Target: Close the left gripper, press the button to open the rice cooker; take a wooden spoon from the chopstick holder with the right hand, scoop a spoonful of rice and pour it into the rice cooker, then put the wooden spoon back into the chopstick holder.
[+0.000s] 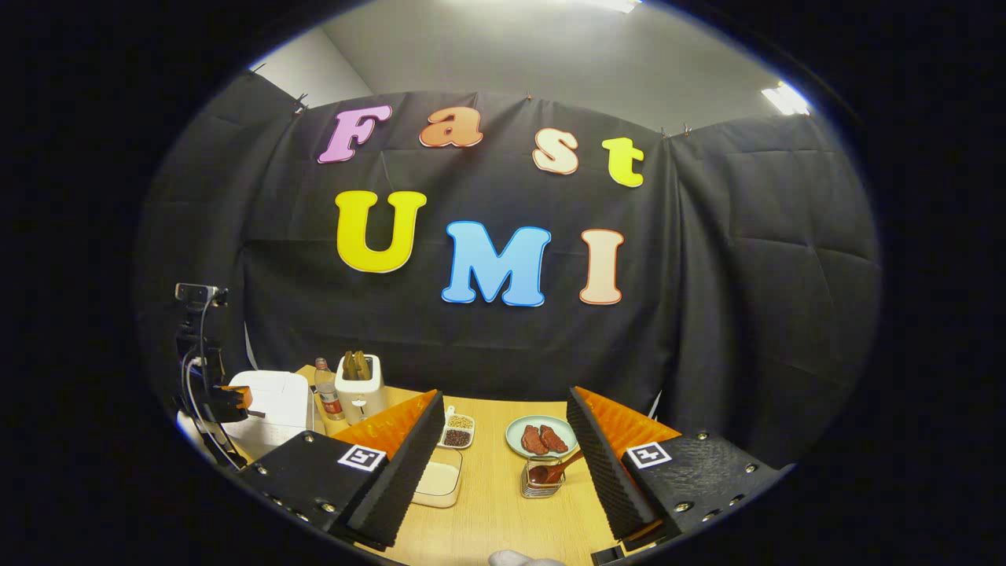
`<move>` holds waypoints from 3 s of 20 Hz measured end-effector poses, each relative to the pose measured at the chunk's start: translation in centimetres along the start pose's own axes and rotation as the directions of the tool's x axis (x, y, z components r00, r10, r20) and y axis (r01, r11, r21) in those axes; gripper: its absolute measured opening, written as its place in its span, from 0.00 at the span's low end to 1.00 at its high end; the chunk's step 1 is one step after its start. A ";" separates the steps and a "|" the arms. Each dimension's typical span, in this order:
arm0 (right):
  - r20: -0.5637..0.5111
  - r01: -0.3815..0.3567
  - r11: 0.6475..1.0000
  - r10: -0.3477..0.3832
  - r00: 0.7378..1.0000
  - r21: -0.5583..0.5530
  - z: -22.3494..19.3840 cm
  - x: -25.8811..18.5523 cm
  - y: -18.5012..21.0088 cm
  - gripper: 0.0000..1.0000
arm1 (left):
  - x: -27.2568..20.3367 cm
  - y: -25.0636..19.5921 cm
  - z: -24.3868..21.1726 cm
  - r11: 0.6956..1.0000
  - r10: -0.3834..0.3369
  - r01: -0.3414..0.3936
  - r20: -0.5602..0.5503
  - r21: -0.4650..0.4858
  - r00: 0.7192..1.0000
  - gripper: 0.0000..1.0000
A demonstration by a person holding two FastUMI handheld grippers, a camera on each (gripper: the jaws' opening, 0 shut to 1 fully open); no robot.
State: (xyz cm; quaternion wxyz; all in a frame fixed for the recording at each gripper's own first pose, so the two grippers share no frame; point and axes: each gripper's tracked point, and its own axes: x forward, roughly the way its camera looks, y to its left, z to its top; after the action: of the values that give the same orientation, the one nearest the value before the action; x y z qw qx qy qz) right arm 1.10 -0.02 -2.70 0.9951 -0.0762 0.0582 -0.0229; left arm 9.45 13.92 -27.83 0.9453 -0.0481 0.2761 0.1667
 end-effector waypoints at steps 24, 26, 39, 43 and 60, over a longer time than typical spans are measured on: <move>-0.010 -0.038 0.999 0.039 0.999 0.038 -1.0 1.0 0.1 0.95 | 2.2 2.1 1.3 0.991 0.089 -0.090 0.012 0.097 0.996 0.10; 0.025 -0.037 0.998 0.036 0.999 0.048 -0.4 0.7 -0.1 0.95 | -0.4 1.5 8.3 0.985 0.098 -0.130 0.258 0.111 0.961 0.09; 0.018 0.034 0.995 -0.035 0.999 0.089 -3.6 0.7 -2.4 0.95 | -19.0 -6.5 15.6 0.975 -0.210 0.136 0.549 0.173 0.809 0.41; -0.062 0.058 0.989 -0.050 0.997 0.136 -8.9 1.7 -3.6 0.95 | -23.0 -8.5 14.2 0.957 -0.286 0.196 0.565 0.216 0.774 1.00; -0.245 0.151 0.948 -0.081 0.966 0.281 -27.2 20.3 -11.4 0.97 | -22.7 -16.0 10.3 0.951 -0.302 0.231 0.478 0.204 0.825 0.99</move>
State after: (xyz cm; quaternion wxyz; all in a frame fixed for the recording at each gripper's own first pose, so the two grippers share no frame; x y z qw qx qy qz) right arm 17.55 -16.42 -29.91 0.9786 0.0744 0.1644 -0.0991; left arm 2.13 -5.76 -6.93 0.9993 0.0239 0.0211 0.0201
